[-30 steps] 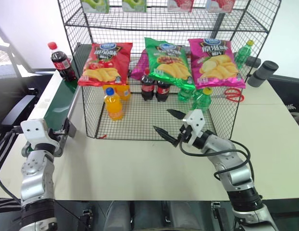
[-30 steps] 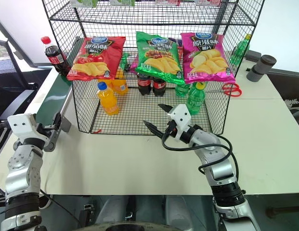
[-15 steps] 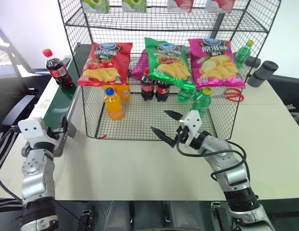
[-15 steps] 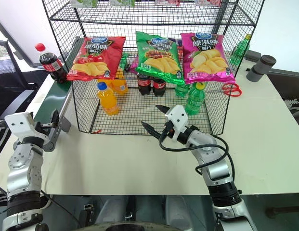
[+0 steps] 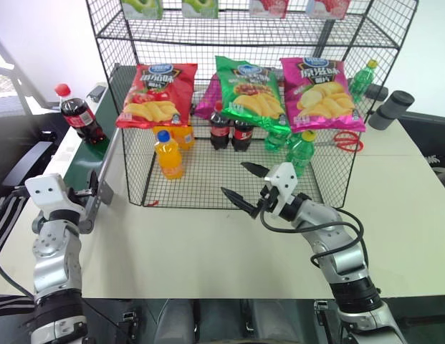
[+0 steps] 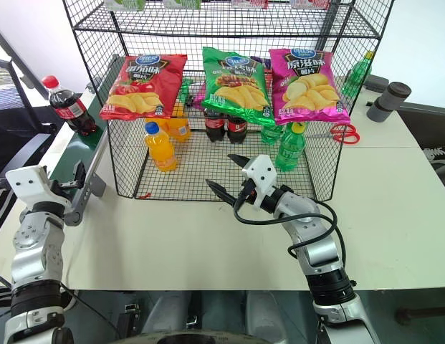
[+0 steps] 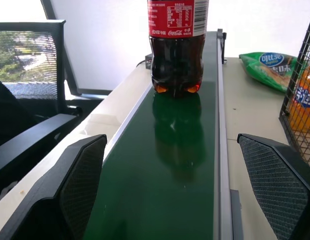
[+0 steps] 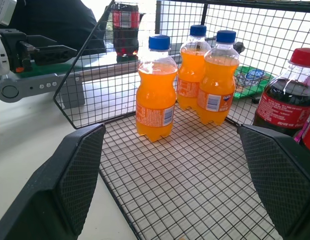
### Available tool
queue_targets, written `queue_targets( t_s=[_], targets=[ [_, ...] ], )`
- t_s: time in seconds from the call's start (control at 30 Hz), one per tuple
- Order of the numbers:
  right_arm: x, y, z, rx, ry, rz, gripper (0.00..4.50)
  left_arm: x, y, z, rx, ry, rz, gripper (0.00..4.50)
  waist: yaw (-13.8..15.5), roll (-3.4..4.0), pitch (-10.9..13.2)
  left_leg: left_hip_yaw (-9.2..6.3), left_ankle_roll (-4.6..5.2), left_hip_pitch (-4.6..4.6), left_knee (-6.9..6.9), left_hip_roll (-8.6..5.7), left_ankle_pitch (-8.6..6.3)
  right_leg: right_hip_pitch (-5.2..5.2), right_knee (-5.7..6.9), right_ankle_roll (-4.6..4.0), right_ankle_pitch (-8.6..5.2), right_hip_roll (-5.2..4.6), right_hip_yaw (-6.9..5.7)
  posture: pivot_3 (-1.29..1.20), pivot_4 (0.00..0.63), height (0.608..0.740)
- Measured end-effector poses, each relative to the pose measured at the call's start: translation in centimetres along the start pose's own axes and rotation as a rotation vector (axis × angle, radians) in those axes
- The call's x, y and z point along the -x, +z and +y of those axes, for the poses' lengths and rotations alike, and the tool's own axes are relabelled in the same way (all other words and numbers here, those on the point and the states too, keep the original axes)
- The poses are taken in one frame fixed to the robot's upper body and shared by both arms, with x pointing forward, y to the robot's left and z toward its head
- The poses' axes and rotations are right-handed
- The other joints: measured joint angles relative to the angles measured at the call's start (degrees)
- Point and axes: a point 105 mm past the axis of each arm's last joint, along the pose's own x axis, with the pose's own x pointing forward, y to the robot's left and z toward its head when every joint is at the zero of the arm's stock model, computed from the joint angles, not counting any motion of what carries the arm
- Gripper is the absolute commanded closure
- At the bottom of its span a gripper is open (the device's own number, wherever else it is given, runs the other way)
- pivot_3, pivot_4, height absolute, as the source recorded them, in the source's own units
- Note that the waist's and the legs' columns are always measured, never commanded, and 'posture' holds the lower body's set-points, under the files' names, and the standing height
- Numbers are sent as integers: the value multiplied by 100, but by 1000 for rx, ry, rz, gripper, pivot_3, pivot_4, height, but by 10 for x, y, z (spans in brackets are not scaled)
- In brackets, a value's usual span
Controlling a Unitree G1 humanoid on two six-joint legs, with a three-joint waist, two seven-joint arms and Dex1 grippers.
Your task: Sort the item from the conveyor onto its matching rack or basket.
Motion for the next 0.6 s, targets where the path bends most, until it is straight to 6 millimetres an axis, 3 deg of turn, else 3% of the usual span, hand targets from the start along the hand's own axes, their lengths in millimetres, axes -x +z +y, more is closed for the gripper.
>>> queue_targets(
  t_s=[0.6],
  targets=[
    [-1, -1, 2, -5, 8, 2, 101, -1, 3, 6, -13, 11, -2, 0, -1, 0, 0, 0, 0, 0, 0, 0, 0, 0, 0, 0, 0, -3, 0, 0, 150, 740]
  ],
)
